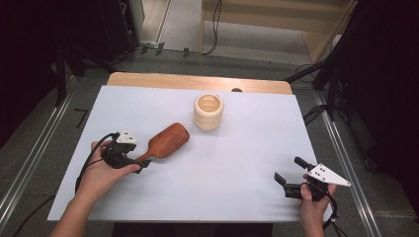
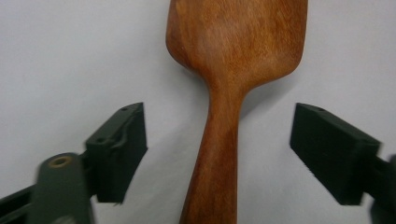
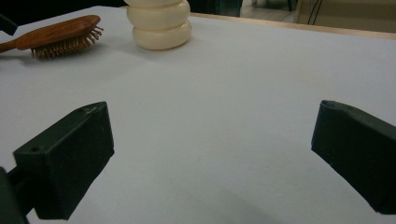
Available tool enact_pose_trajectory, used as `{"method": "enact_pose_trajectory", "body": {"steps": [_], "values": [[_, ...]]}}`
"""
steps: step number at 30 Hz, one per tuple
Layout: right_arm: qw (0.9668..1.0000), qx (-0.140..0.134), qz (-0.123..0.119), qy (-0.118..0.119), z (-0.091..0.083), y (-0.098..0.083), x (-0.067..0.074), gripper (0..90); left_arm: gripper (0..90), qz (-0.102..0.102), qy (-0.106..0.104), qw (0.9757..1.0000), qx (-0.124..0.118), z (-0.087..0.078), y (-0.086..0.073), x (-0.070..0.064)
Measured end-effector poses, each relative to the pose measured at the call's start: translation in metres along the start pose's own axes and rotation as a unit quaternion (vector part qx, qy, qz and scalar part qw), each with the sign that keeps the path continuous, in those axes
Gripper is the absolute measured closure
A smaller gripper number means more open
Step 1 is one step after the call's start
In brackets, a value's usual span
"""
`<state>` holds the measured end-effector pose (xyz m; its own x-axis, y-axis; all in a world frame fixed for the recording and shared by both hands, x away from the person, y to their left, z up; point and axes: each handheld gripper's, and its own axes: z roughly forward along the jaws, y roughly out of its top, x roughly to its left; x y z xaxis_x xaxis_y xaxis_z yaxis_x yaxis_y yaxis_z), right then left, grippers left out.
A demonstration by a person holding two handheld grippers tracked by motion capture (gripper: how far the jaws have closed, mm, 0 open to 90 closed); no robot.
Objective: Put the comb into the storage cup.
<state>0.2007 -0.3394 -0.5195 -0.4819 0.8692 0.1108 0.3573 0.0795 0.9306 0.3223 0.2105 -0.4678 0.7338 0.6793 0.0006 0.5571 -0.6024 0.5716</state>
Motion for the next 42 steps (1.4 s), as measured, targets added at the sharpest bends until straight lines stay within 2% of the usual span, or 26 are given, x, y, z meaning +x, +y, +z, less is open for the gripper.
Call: {"method": "enact_pose_trajectory", "body": {"steps": [6,10,11,13,14,16,22,26,31,33,37,42], "values": [[1.0,0.001,-0.001,0.001,0.0,0.0,0.0,0.0,38.2,0.002,0.008,0.9998,0.016,0.008,0.002,-0.004],[1.0,0.001,-0.002,-0.001,0.0,0.0,0.0,0.0,52.5,0.001,0.009,0.9998,0.016,0.01,0.005,-0.005],[1.0,0.002,0.0,-0.001,0.0,0.0,0.0,0.0,54.6,0.002,0.003,0.9998,0.018,0.011,0.006,-0.006],[1.0,0.001,-0.002,-0.001,0.001,0.0,0.0,0.0,55.3,0.006,0.005,0.9998,0.019,0.013,0.007,-0.006],[1.0,0.001,-0.002,-0.001,0.001,0.0,0.0,0.0,58.1,0.01,0.004,0.9996,0.028,0.014,0.008,-0.006],[1.0,0.002,0.0,-0.001,0.001,0.0,0.0,0.0,60.7,0.007,0.006,0.9994,0.033,0.017,0.009,-0.006],[1.0,0.002,-0.003,-0.001,0.001,0.0,0.0,0.0,63.4,0.005,0.002,0.9989,0.046,0.023,0.012,-0.005],[1.0,0.002,-0.003,-0.004,0.002,0.0,0.0,0.0,64.5,0.007,0.003,0.9989,0.046,0.025,0.012,-0.005],[1.0,0.007,-0.004,-0.006,0.002,0.0,0.0,0.0,71.7,0.017,-0.001,0.9989,0.044,0.025,0.012,-0.006],[1.0,0.008,-0.002,-0.005,0.002,0.0,0.0,0.0,72.0,0.017,-0.007,0.9989,0.043,0.024,0.011,-0.005],[0.9999,0.009,-0.002,-0.006,0.002,0.0,0.0,0.0,72.3,0.014,-0.003,0.9991,0.039,0.024,0.011,-0.007],[0.9999,0.01,0.0,-0.004,0.003,0.001,0.0,0.0,72.3,0.007,-0.006,0.9997,0.023,0.024,0.008,-0.008]]}}
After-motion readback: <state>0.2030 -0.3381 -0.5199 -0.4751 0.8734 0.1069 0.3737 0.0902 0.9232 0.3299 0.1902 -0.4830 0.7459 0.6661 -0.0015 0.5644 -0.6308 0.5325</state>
